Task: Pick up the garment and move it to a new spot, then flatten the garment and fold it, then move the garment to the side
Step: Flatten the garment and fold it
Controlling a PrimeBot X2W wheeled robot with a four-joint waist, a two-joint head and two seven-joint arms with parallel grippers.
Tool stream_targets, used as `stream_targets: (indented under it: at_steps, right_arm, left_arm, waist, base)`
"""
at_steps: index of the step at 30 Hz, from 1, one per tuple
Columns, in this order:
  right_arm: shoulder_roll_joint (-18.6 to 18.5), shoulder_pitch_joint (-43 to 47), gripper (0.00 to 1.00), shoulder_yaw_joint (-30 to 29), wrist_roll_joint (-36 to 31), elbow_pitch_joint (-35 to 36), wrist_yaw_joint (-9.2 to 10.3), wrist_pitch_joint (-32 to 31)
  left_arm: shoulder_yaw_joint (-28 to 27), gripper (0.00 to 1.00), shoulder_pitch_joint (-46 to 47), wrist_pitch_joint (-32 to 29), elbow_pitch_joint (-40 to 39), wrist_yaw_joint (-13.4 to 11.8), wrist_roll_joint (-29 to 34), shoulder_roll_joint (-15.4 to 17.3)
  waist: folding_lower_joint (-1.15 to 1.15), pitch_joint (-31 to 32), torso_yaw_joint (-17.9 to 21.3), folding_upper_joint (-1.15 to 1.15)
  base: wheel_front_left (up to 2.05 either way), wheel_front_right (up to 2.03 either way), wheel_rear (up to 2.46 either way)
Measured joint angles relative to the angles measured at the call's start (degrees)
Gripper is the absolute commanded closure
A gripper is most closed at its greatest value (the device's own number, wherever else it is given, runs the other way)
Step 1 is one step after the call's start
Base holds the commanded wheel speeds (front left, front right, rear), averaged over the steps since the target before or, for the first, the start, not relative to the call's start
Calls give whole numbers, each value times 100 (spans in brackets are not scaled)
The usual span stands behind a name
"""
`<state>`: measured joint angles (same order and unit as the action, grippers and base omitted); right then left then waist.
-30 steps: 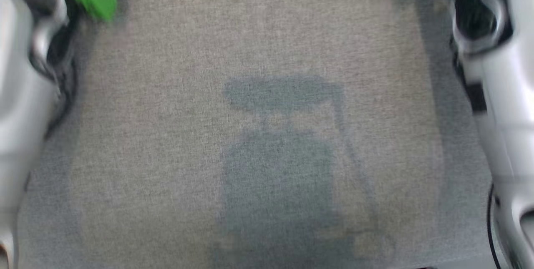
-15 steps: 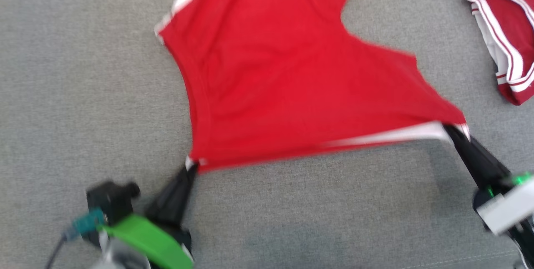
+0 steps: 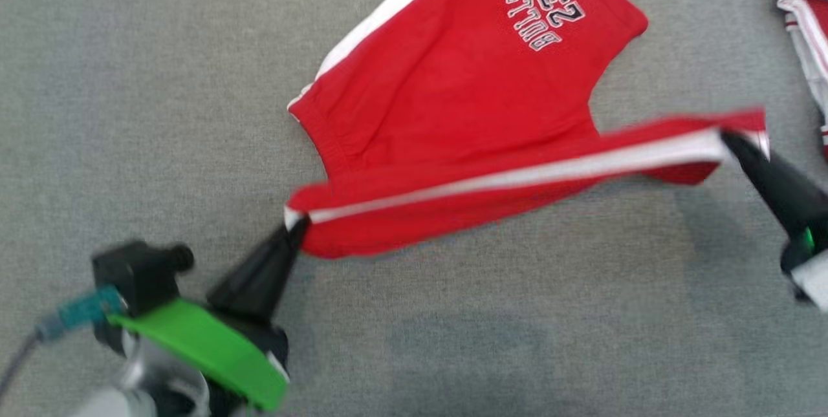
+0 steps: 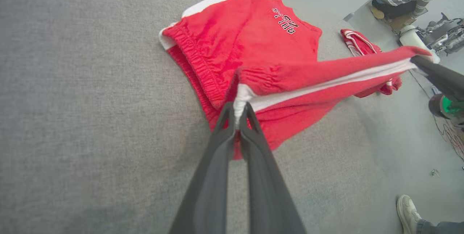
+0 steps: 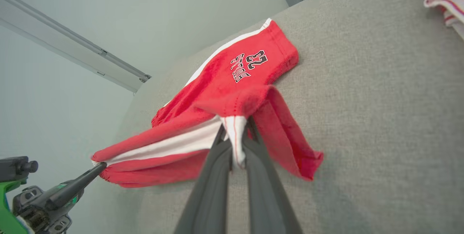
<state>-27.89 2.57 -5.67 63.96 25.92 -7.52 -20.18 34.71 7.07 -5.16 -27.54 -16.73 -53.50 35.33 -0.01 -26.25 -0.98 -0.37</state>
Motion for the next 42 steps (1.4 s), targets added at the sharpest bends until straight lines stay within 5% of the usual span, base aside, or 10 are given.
stream_targets:
  at_steps: [5, 10, 15, 28, 29, 30, 31, 32, 38, 42]
  right_arm:
    - [99, -2378, 100, 550, -323, -1269, 3, -802]
    - [478, -4391, 100, 860, -873, -2847, 4, -1324]
    - [535, -5308, 100, 827, -1210, -3763, 4, -1428]
    - [566, -6085, 99, 1210, -1792, -4468, 4, -1563]
    - [552, -6098, 36, 1223, -1876, -4467, 4, -1468]
    - [545, -6104, 0, 1228, -1935, -4476, 4, -1386]
    - [544, -6104, 0, 1248, -1981, -4484, 4, -1291]
    - [544, -6104, 0, 1241, -2016, -4517, 4, -1212]
    - [396, -6072, 0, 1436, -2238, -4351, 4, -1047]
    - [192, -5846, 0, 1644, -2537, -4311, 4, -1296]
  left_arm:
    - [-336, 100, 1246, -770, 54, 69, -360, 75]
    - [-244, 100, 2451, -1366, 973, 234, -544, -365]
    - [-75, 100, 3167, -1382, 1780, 223, -468, -951]
    - [30, 100, 3623, -1310, 2632, 272, -392, -1324]
    - [48, 80, 3649, -1289, 2677, 255, -343, -1321]
    - [78, 53, 3684, -1259, 2710, 256, -263, -1301]
    - [63, 13, 3705, -1234, 2741, 254, -247, -1299]
    - [57, 0, 3704, -1234, 2761, 252, -248, -1296]
    - [141, 0, 3641, -1054, 2561, 200, 91, -1039]
    - [179, 0, 3365, -394, 2023, 65, 717, -770]
  waist:
    - [0, -479, -58, 0]
    - [0, -936, -272, 0]
    - [1, -1095, -702, 0]
    - [1, -1269, -1000, 0]
    - [1, -1282, -991, 0]
    - [1, -1287, -979, 0]
    - [1, -1284, -964, 0]
    - [1, -1271, -949, 0]
    - [1, -1129, -865, 0]
    - [1, -987, -812, 0]
  base:
    - [0, 0, 0]
    - [0, 0, 0]
    - [0, 0, 0]
    - [0, 0, 0]
    - [0, 0, 0]
    - [0, 0, 0]
    - [0, 0, 0]
    - [0, 0, 0]
    - [0, 0, 0]
    - [0, 0, 0]
